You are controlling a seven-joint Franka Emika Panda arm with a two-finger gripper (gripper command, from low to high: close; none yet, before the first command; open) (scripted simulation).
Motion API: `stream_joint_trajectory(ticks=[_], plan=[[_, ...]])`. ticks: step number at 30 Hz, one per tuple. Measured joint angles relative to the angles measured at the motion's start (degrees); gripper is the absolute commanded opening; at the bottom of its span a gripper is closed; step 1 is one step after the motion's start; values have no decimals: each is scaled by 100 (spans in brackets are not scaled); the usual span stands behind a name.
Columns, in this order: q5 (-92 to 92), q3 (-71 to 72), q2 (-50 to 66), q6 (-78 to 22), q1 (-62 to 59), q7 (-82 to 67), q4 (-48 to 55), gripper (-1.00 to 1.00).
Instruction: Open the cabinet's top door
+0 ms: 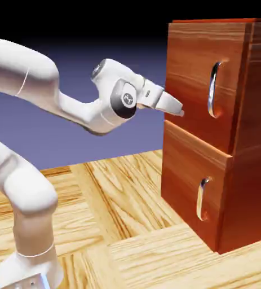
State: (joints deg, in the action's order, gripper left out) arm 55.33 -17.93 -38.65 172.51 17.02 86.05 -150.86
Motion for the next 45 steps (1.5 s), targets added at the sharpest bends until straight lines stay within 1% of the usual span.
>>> stream_joint_trajectory(ticks=[39,41,45], plan=[[9718,-3148,-1052,-262,2869,7656,1781,0],[9844,-3189,-1066,-266,2906,7756,1804,0],[10017,-3758,-688,-405,3737,7885,2379,0]])
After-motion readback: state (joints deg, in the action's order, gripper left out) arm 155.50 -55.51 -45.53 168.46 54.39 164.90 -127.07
